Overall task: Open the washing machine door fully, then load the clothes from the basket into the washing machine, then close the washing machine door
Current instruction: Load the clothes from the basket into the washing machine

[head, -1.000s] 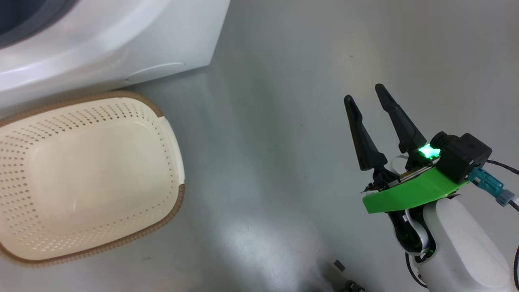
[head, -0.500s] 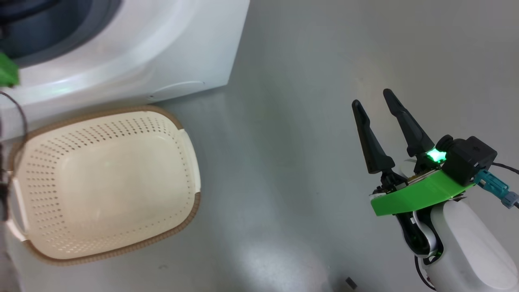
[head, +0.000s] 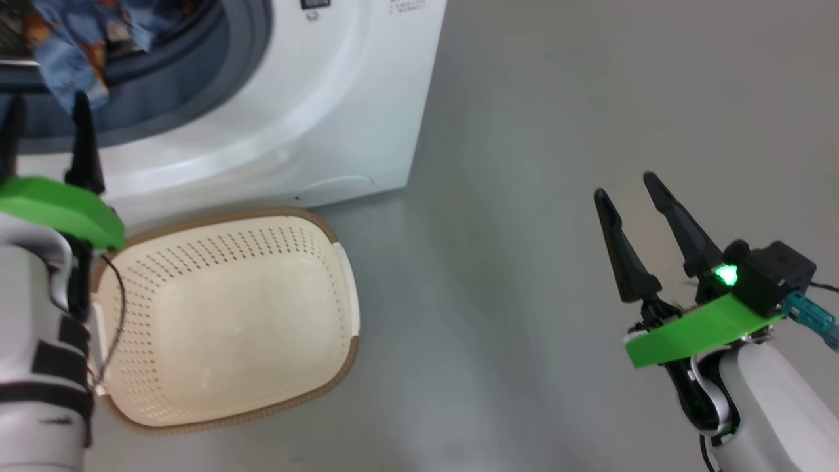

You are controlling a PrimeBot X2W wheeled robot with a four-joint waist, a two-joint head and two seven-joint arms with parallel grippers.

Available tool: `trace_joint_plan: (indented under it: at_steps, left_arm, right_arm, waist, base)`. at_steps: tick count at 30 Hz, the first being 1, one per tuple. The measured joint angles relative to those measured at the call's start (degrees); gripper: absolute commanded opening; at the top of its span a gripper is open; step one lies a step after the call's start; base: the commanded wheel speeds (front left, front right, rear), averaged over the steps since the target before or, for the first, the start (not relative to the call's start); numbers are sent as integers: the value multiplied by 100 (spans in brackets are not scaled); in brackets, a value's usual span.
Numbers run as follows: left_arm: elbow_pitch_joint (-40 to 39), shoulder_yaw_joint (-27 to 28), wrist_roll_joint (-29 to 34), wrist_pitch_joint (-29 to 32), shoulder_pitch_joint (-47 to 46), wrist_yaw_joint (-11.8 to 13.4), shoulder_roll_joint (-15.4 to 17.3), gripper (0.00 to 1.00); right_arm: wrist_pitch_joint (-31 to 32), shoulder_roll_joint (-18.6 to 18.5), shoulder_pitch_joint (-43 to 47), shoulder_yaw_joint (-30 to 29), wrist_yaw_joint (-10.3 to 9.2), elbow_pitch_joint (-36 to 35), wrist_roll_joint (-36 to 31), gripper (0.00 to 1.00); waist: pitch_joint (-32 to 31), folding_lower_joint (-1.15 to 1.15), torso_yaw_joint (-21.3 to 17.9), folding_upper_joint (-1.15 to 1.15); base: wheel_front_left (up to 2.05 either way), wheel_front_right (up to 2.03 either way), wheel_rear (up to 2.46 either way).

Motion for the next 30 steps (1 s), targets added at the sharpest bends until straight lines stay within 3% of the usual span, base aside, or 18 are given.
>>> trace_joint_plan:
  at_steps: [20,30]
  left_arm:
    - [-1582,383,20,3,2576,-44,-682,100]
    - [-2533,623,116,3,3715,-92,-776,100]
  right_arm:
    - [1,-160,1021,-202,0,156,34,100]
    - [1,-229,1399,-270,0,152,45,100]
  waist:
    - [-1367,0,517,0]
    - [-1840,0,745,0]
  base:
    - [0,0,0]
    - [0,0,0]
